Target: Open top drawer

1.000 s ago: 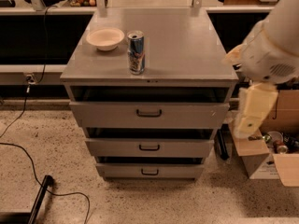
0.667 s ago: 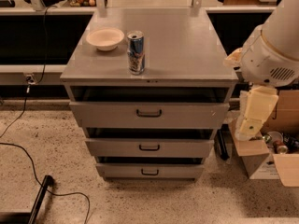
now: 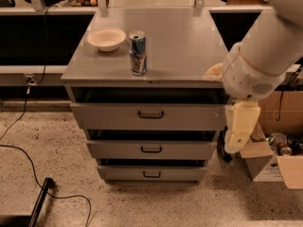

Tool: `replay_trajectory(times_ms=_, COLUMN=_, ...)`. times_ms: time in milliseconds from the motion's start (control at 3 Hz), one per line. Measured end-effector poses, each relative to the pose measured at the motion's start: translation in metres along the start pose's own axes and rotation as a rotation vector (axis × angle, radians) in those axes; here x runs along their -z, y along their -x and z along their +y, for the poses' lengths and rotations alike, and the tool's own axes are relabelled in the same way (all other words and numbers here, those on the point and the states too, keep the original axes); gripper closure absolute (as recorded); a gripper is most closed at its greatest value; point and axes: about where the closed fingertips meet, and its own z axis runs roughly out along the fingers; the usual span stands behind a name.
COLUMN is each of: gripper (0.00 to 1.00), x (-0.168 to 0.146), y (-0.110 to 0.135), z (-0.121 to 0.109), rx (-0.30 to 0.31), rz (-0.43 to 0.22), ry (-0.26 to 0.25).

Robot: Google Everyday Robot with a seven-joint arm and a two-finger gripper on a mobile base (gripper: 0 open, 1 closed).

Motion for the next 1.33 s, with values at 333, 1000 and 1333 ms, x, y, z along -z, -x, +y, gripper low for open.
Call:
replay_trajectory(times_ms=333, gripper=0.00, x=-0.047, y=-0.011, z=0.013, rx=0.062, rz=-0.034, ry=-0.030)
replay_trajectory(times_ms=1000, gripper=0.00, x=-0.074, y=-0.011, z=0.007, rx=0.106, rz=-0.004, ry=-0.036)
replay_trajectory(times_ms=1333, gripper=0.00, x=-0.097, y=-0.023, z=0.012, rx=0.133, rz=0.026, ry=-0.083)
